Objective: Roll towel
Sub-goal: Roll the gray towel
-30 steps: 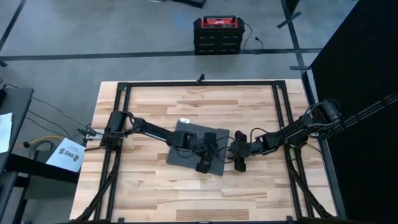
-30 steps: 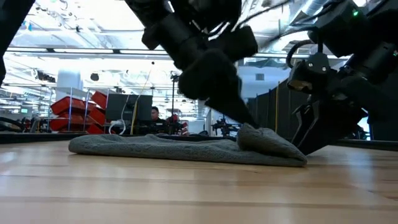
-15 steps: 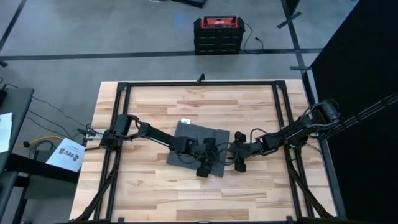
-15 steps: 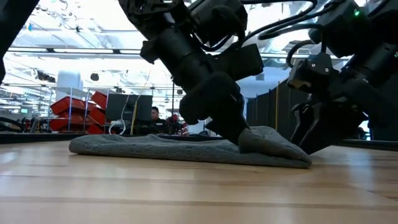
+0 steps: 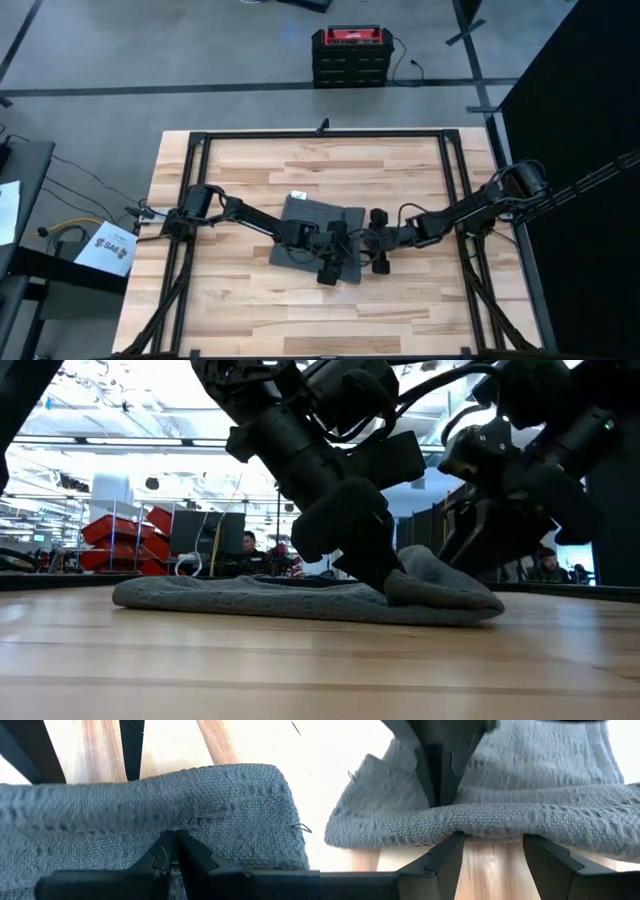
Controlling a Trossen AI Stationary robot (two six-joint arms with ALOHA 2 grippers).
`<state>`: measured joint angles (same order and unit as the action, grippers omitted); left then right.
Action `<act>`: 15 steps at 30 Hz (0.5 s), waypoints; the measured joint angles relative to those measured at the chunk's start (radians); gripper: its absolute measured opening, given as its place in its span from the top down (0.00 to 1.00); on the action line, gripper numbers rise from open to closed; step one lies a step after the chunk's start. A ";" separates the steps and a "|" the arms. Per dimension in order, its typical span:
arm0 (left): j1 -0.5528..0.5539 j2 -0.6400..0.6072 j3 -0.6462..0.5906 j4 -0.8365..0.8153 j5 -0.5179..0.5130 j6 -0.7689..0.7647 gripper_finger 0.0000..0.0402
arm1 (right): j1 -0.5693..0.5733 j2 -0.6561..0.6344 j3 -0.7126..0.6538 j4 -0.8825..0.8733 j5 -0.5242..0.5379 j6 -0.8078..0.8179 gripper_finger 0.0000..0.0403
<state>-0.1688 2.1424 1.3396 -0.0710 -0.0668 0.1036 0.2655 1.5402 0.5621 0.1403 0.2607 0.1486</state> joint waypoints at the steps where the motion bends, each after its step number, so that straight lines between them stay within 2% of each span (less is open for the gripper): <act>1: 0.000 -0.001 0.000 0.001 0.000 0.000 0.96 | 0.000 0.000 0.008 -0.028 0.000 0.000 0.52; 9: 0.004 -0.025 0.001 -0.017 -0.003 0.004 0.96 | -0.004 -0.001 0.022 -0.229 0.005 0.028 0.52; 15: 0.051 -0.100 0.033 -0.025 -0.007 0.093 0.96 | -0.054 -0.006 0.000 -0.211 0.021 -0.015 0.52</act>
<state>-0.1180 2.0421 1.3726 -0.0961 -0.0738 0.1966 0.2114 1.5345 0.5623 -0.0708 0.2821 0.1333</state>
